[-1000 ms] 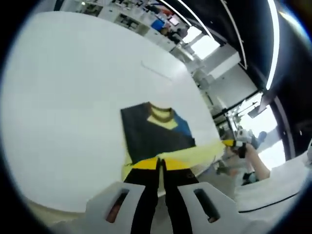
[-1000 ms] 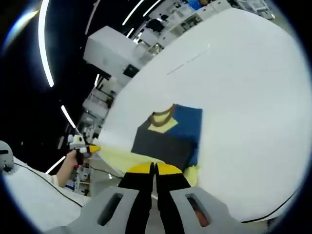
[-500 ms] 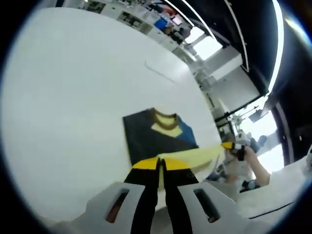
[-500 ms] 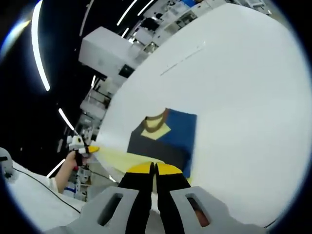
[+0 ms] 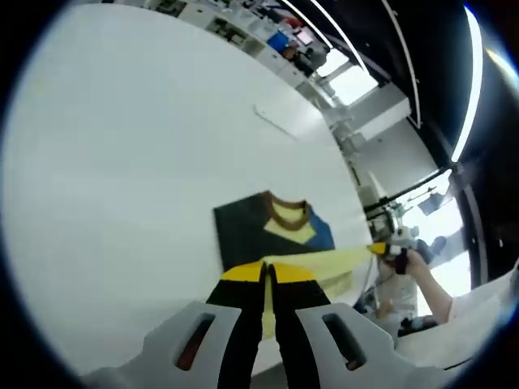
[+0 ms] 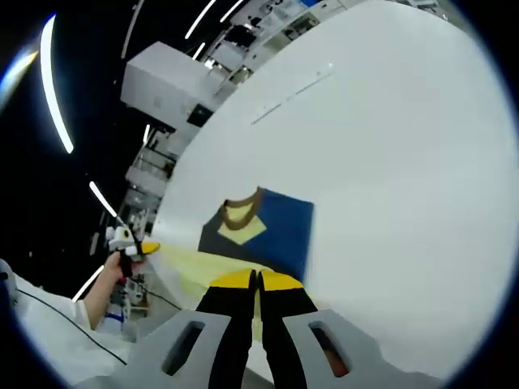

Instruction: Fold the garment on the visible template until the final outline fits inside the template.

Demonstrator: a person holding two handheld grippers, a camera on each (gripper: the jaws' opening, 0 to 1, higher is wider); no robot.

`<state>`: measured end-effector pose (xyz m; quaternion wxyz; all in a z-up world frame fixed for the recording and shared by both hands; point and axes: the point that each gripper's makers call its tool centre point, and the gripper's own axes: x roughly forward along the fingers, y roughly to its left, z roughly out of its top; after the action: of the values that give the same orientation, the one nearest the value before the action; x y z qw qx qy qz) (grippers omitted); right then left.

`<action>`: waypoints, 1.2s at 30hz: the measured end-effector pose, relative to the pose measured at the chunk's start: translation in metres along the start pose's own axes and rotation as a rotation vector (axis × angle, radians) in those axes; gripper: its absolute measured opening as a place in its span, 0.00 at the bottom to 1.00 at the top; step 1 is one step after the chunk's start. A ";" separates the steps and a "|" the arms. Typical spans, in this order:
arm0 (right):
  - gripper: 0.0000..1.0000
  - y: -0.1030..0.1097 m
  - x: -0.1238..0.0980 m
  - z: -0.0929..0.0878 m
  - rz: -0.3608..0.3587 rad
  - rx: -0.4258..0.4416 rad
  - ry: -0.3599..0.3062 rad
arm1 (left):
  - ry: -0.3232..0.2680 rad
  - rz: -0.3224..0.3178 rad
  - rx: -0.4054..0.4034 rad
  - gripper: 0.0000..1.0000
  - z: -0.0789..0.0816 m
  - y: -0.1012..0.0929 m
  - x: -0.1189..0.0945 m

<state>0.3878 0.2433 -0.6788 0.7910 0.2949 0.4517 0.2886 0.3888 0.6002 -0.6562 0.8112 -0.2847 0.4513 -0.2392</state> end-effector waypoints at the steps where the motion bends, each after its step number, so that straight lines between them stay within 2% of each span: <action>1: 0.02 -0.002 0.002 0.000 -0.002 0.006 0.000 | -0.001 0.001 -0.004 0.00 0.000 0.001 0.001; 12: 0.02 -0.022 0.011 0.010 -0.015 0.027 0.009 | 0.010 0.010 -0.035 0.00 0.002 0.013 0.016; 25: 0.02 -0.027 0.021 0.015 -0.017 0.039 0.011 | 0.012 0.018 -0.045 0.00 0.009 0.022 0.025; 36: 0.02 -0.039 0.032 0.024 -0.033 0.035 0.006 | 0.012 0.027 -0.056 0.00 0.014 0.031 0.035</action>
<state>0.4300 0.2357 -0.7151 0.7890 0.3006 0.4638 0.2685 0.4216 0.6034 -0.6922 0.8035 -0.2995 0.4664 -0.2172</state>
